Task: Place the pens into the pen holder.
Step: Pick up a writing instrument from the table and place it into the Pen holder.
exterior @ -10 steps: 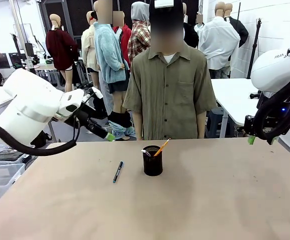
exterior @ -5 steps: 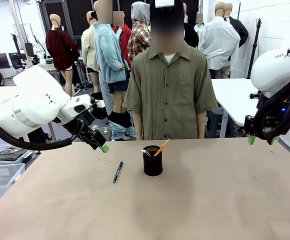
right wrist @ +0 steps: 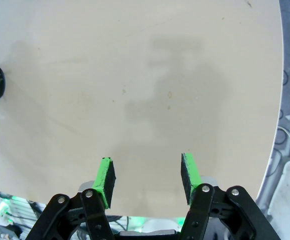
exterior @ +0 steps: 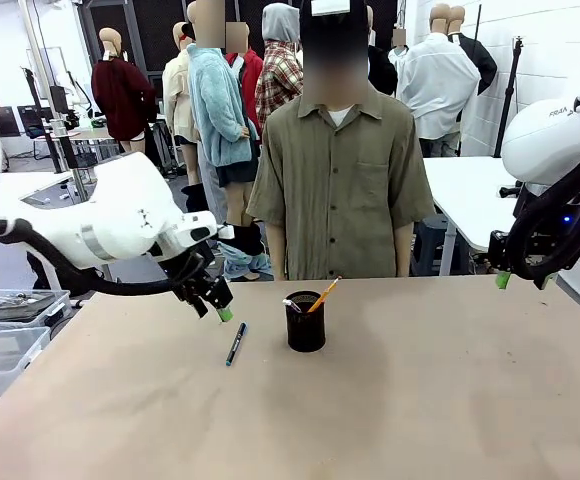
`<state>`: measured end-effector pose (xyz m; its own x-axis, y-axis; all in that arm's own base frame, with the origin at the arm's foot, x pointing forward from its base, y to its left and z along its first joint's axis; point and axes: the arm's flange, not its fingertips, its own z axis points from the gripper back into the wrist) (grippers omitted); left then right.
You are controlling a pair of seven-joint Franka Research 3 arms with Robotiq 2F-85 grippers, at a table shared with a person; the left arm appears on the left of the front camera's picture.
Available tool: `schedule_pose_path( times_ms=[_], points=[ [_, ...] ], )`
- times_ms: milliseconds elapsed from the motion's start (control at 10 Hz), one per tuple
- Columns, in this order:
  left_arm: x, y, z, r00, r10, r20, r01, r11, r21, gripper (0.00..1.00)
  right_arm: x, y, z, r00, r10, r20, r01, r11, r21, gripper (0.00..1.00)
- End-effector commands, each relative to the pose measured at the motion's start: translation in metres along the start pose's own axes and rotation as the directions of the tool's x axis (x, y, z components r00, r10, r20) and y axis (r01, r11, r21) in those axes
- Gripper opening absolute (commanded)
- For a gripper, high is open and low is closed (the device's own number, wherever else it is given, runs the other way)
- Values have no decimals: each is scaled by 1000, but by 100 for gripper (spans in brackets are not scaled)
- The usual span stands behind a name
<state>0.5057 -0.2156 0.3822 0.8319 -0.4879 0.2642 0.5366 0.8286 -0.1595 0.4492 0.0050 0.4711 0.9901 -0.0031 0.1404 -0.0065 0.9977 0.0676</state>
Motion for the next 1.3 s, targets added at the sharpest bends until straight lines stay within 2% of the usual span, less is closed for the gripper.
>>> schedule_pose_path(
  times_ms=[0,300,700,1200],
  points=[
    [20,-3,-19,998,20,-65,-16,998,60,72,-3,3,-2,1000,-19,0,19,999,-32,67],
    [27,-7,-42,996,7,-92,6,991,133,72,-3,3,-2,1000,-19,0,19,999,-32,67],
    [39,-17,-73,991,-23,-131,40,991,129,72,-3,3,-2,1000,-19,0,19,999,-32,67],
    [44,-15,-96,985,4,-172,23,988,151,72,-3,3,-2,1000,-19,0,19,999,-32,67]
  ],
)
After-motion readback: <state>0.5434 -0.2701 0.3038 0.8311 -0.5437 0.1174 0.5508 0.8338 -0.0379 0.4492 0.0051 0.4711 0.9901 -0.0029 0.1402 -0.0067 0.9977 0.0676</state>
